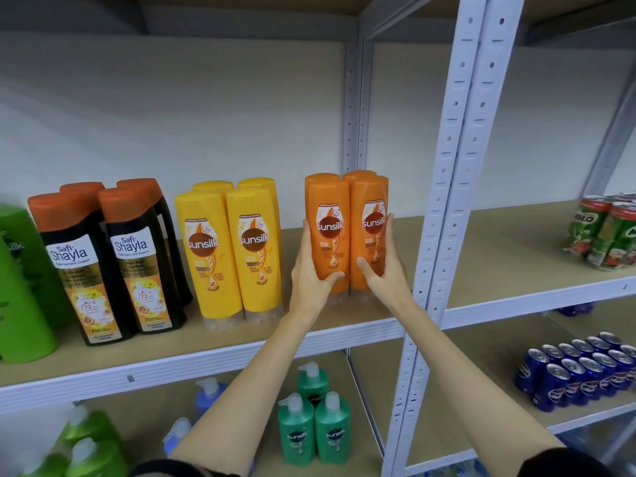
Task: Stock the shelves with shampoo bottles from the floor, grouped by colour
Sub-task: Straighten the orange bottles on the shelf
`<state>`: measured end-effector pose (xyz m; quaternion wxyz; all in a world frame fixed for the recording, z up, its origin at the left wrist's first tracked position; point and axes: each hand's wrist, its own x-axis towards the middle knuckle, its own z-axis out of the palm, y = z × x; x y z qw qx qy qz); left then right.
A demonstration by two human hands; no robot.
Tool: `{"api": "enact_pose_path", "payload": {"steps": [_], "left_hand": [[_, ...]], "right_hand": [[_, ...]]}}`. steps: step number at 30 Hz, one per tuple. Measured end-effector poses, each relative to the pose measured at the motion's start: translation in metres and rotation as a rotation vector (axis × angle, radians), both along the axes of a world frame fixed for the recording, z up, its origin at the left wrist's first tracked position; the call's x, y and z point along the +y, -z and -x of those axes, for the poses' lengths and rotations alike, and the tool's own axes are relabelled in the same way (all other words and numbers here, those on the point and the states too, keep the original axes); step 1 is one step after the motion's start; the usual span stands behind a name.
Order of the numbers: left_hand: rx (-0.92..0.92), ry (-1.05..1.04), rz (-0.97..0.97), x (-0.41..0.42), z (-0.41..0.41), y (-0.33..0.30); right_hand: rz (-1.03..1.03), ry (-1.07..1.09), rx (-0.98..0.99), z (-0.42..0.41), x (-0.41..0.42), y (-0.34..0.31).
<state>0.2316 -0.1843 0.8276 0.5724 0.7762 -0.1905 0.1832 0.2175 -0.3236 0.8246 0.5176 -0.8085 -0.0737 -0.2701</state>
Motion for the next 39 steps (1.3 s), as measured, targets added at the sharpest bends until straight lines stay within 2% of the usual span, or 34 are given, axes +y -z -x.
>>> {"api": "enact_pose_path", "payload": {"steps": [20,30,39], "left_hand": [[-0.009,0.030,0.040,0.007,0.000,0.000],[-0.005,0.096,0.053,0.019,-0.004,-0.003],[-0.024,0.032,0.007,0.016,-0.002,0.000]], "right_hand": [[-0.049,-0.030,-0.014,-0.002,-0.003,0.002],[-0.004,-0.024,-0.027,-0.002,-0.002,0.000],[-0.012,0.011,-0.028,-0.002,0.000,0.003]]}}
